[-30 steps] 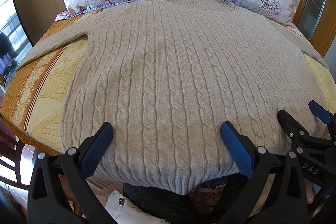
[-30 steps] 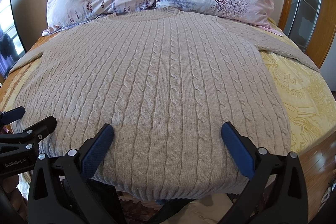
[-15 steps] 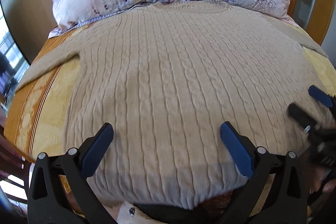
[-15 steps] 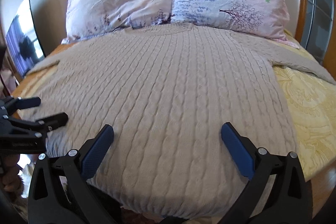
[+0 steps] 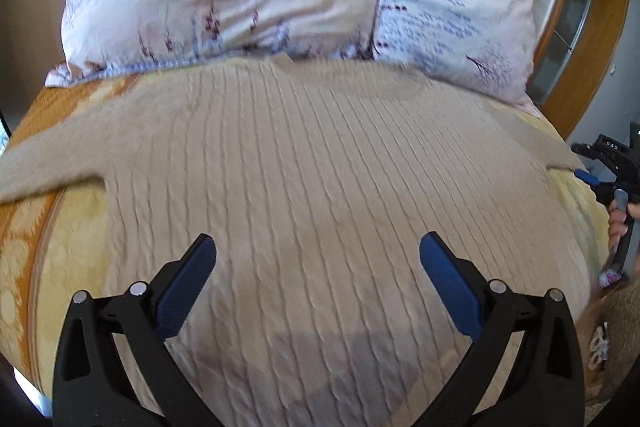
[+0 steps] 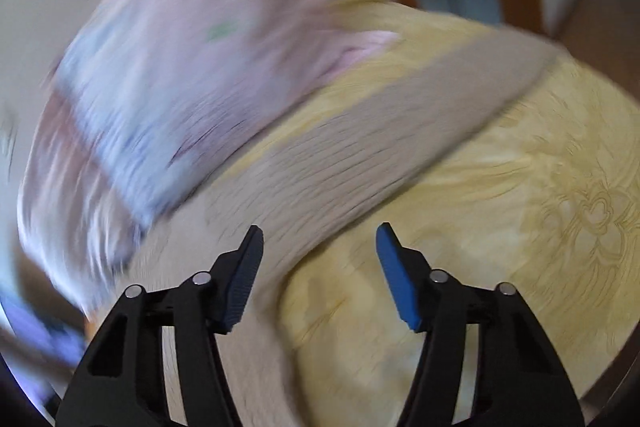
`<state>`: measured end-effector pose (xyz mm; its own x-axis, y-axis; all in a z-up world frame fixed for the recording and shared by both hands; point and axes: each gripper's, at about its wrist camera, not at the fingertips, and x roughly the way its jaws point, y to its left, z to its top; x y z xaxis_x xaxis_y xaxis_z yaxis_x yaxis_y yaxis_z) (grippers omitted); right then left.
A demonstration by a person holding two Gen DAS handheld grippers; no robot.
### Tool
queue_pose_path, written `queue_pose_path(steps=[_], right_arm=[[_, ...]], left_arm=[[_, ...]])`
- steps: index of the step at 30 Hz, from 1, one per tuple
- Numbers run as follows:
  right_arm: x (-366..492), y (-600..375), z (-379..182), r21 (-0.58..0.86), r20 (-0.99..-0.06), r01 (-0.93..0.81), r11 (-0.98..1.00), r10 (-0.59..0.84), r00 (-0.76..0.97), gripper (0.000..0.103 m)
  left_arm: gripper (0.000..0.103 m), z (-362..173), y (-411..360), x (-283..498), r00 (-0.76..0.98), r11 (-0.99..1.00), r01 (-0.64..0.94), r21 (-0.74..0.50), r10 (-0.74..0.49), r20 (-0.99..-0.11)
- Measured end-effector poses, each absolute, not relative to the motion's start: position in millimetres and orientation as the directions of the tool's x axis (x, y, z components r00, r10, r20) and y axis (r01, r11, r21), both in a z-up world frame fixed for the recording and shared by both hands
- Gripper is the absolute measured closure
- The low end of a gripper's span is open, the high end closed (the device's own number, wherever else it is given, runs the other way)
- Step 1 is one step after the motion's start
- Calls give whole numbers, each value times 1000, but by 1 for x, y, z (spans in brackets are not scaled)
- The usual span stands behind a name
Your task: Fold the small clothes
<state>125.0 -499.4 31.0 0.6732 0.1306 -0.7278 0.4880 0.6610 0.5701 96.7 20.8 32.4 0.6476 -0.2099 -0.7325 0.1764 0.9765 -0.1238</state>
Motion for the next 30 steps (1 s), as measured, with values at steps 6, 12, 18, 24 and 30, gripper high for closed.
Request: queue_pose_path(steps=[6, 12, 18, 24, 30], right_arm=[[133, -542, 6, 605, -752, 606, 516, 119, 649, 55], [138, -559, 3, 620, -736, 617, 485, 86, 672, 69], [136, -573, -1, 596, -741, 644, 480, 19, 671, 86], [144, -559, 26, 549, -716, 603, 579, -47, 696, 92], [163, -508, 82, 543, -616, 431, 721, -6, 787, 92]], left_arm=[[2, 38, 25, 121, 659, 980, 173, -103, -193, -727], [2, 31, 32, 138, 620, 968, 160, -193, -250, -743], [2, 28, 43, 144, 605, 951, 150, -271, -306, -735], [2, 34, 55, 149, 630, 948, 128, -290, -303, -714], [2, 39, 69, 153, 673, 929, 100, -356, -327, -664]])
